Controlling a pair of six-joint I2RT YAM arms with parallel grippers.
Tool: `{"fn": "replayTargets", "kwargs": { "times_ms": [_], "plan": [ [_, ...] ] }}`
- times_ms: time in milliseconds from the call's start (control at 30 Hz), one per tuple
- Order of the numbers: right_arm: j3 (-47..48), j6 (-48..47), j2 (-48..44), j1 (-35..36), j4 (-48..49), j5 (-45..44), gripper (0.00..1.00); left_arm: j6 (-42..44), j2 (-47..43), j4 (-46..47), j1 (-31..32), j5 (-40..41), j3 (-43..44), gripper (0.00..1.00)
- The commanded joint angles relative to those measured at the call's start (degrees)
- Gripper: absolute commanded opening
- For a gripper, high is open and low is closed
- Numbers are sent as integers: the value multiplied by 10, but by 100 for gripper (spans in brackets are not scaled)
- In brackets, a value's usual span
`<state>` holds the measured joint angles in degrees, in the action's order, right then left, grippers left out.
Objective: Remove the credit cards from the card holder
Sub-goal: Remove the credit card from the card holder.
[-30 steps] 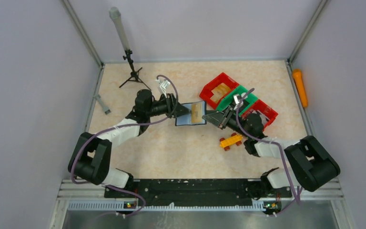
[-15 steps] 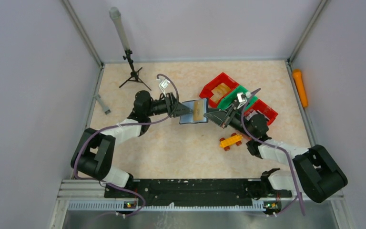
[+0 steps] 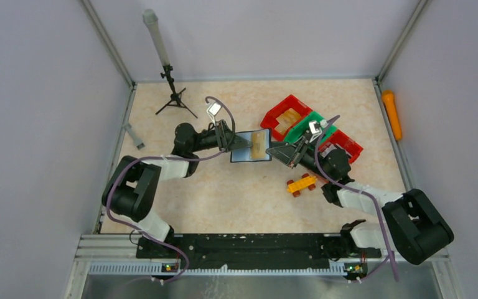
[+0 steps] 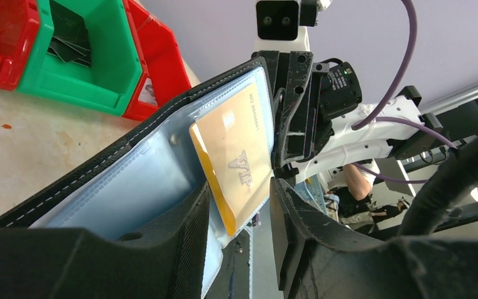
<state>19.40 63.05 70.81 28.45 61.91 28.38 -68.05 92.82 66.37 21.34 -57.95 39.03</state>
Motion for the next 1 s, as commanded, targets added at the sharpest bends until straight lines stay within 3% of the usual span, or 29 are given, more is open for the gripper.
{"fn": "replayTargets", "kwargs": {
  "times_ms": [0, 133, 400, 633, 733, 867, 967],
  "plan": [
    [16, -5, 0, 4, 51, 5, 0, 35, -20, -18, -2, -6, 1, 44],
    [17, -10, 0, 6, 46, 7, 0, 71, -41, -77, -2, 6, 3, 48],
    [29, -8, 22, 16, 61, 22, 0, -97, 27, 173, -3, -27, 0, 42],
    [31, -14, 25, 17, 54, 26, 0, -83, 9, 153, -4, -30, -1, 38],
    [34, -22, 25, 18, 39, 28, 12, -71, 1, 140, -3, -31, -2, 28],
    [36, -28, 25, 17, 28, 27, 24, -68, 0, 135, -4, -30, -1, 2],
    [38, -32, 24, 18, 23, 26, 25, -66, -1, 131, -5, -32, 0, 0]
  ]
}}
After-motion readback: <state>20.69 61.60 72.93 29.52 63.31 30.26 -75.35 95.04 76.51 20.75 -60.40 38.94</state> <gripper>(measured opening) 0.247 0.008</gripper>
